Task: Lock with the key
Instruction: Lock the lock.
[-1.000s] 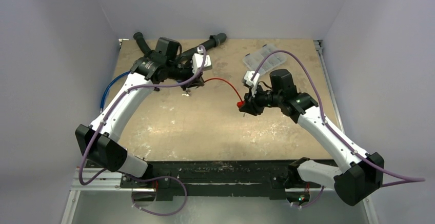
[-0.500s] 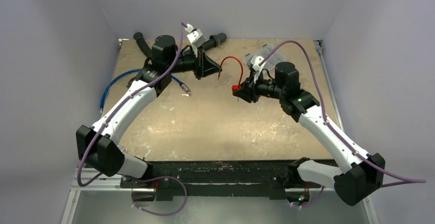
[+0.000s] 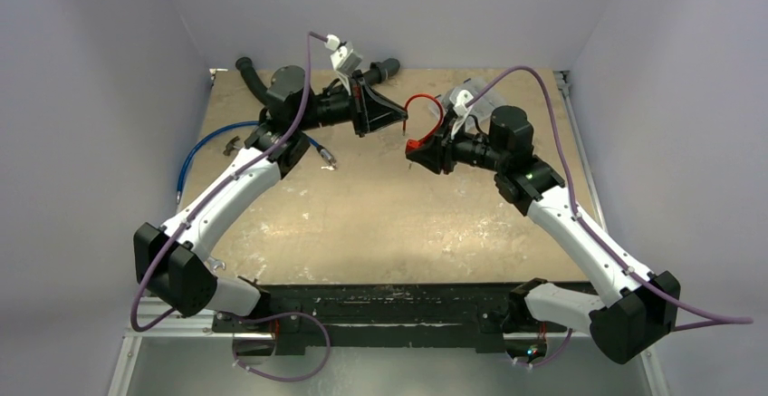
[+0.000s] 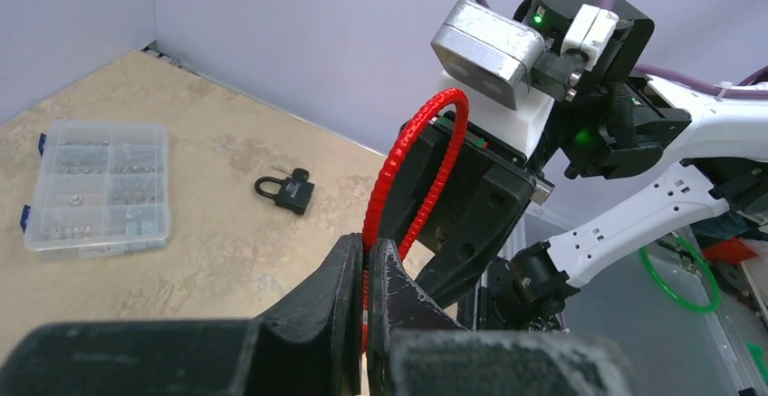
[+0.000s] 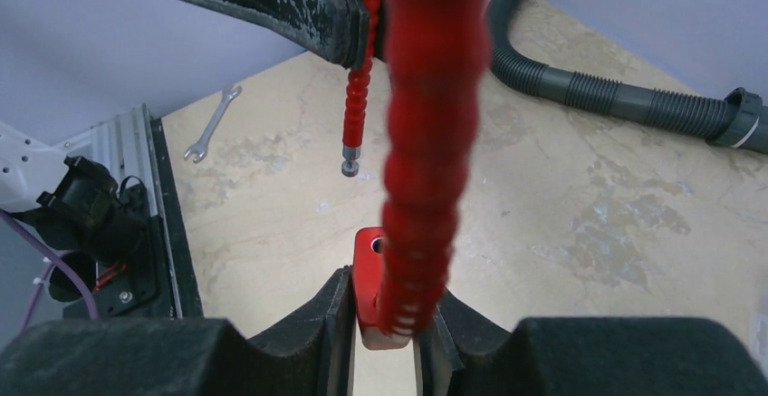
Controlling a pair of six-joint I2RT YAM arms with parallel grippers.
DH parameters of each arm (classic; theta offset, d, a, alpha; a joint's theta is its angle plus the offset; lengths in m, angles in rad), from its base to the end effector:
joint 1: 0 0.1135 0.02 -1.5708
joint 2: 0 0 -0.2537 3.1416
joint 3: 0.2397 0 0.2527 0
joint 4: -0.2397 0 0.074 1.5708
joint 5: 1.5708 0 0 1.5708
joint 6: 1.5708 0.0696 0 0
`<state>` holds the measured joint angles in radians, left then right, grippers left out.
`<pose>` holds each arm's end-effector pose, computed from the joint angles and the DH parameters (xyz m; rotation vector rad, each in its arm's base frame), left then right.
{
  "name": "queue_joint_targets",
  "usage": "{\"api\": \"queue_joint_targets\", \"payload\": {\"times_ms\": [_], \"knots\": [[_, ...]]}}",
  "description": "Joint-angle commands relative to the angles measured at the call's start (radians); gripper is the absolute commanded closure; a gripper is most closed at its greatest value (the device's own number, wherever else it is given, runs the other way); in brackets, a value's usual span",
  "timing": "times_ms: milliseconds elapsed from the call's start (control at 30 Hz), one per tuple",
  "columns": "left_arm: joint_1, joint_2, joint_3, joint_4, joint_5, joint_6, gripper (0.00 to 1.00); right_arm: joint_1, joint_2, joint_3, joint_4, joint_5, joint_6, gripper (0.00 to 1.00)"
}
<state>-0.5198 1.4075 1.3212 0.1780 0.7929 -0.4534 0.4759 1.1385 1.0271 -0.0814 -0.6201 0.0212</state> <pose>0.2799 -0.2173 0.4137 0.7457 1.4923 -1.3383 0.2415 0.1700 0.3512 -0.8471 1.6060 0.9009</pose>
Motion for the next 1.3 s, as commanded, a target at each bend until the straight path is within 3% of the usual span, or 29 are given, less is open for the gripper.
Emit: {"api": "queue_joint_targets", "payload": {"times_ms": [0, 967, 1267], "knots": [[-0.023, -0.024, -0.02, 0.096, 0.05, -0.068, 1.0, 0.001, -0.022, 0.029, 0.121, -0.006, 0.054, 1.0], [-0.052, -0.017, -0.042, 0.082, 0.038, -0.009, 1.0, 0.011, -0.014, 0.034, 0.125, -0.063, 0.064, 1.0], [-0.062, -0.016, -0.036, 0.019, 0.039, 0.074, 1.0, 0.013, -0.013, 0.041, 0.119, -0.076, 0.057, 1.0]]}}
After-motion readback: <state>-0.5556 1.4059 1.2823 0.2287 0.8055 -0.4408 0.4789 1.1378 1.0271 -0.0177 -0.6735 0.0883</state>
